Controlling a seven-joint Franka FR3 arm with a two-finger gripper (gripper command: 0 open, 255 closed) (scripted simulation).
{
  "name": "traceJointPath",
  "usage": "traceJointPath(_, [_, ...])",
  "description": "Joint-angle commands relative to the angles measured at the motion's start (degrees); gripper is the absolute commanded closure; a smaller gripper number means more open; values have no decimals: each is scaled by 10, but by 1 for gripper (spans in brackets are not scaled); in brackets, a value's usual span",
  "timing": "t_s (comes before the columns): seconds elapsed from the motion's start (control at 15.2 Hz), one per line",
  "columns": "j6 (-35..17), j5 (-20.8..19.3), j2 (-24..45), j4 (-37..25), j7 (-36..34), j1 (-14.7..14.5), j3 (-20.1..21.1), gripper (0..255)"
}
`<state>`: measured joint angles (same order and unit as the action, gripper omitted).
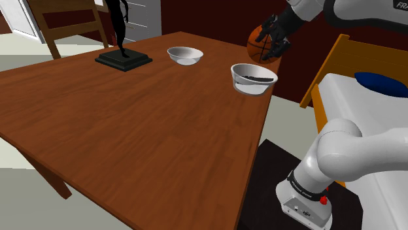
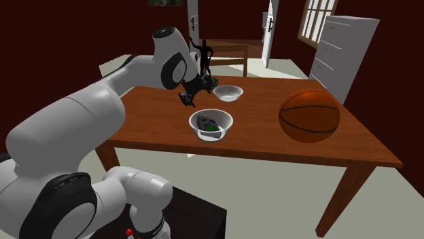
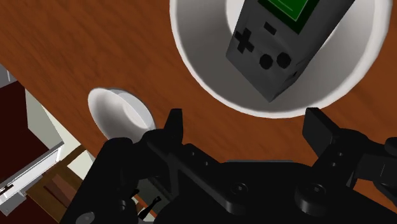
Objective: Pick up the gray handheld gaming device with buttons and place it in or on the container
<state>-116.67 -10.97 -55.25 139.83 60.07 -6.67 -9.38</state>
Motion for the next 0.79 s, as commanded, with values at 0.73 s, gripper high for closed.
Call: traceJointPath(0.73, [76, 9, -18, -58, 3, -1, 13, 0])
